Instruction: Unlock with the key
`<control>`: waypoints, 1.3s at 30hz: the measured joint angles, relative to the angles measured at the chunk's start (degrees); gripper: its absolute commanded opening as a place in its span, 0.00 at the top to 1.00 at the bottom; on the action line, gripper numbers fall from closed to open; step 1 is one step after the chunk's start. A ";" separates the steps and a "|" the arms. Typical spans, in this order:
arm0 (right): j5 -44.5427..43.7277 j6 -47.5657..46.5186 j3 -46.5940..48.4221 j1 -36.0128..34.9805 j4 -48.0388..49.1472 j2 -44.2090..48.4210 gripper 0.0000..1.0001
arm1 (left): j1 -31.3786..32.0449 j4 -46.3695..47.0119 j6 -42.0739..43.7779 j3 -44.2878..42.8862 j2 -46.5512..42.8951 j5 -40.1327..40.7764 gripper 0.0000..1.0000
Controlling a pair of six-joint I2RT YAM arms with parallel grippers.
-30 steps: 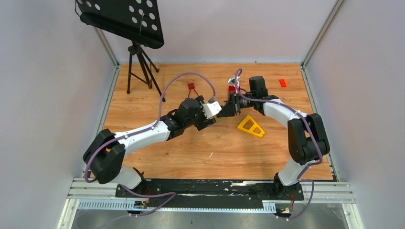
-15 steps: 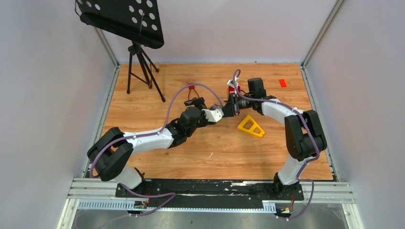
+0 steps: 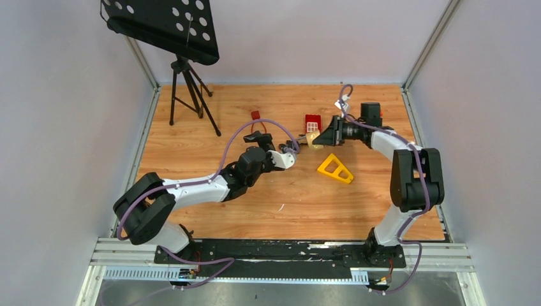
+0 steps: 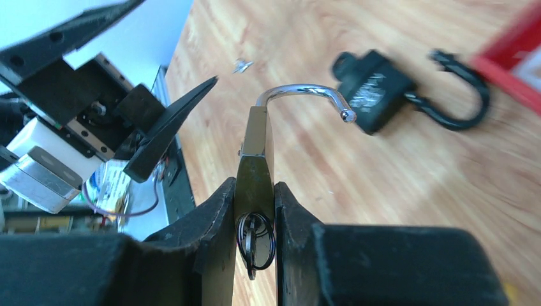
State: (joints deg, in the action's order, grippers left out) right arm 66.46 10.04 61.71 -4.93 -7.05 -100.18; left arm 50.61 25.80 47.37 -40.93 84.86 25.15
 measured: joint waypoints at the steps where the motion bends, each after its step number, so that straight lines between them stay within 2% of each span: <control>1: -0.52 0.22 0.00 1.53 0.07 0.00 1.00 | -0.02 -0.76 -0.13 -0.11 -0.02 -0.20 0.00; 7: -1.42 2.43 0.00 10.86 1.01 0.20 1.00 | -0.02 -4.28 -1.03 -0.74 -0.02 -0.76 0.00; 12: -2.62 2.62 0.50 15.85 0.79 0.13 1.00 | -0.02 -5.97 -2.36 -0.83 -0.02 -1.31 0.00; 20: -4.72 -1.03 5.60 16.70 -0.35 -5.01 1.00 | -0.02 -8.00 -4.15 -0.83 -1.86 -2.27 0.00; 26: -6.69 -5.09 5.75 16.76 -4.07 -9.09 1.00 | -0.02 -8.04 -4.92 -0.83 -2.69 -2.60 0.00; 39: -8.28 -14.91 3.80 17.14 -11.30 -9.62 1.00 | -0.02 -8.20 -5.31 -0.83 -3.10 -2.80 0.00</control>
State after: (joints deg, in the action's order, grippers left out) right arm 58.17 -4.86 65.52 12.21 -18.35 -109.80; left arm 50.59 17.61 42.06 -41.76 81.76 22.35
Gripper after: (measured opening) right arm 0.222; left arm 0.999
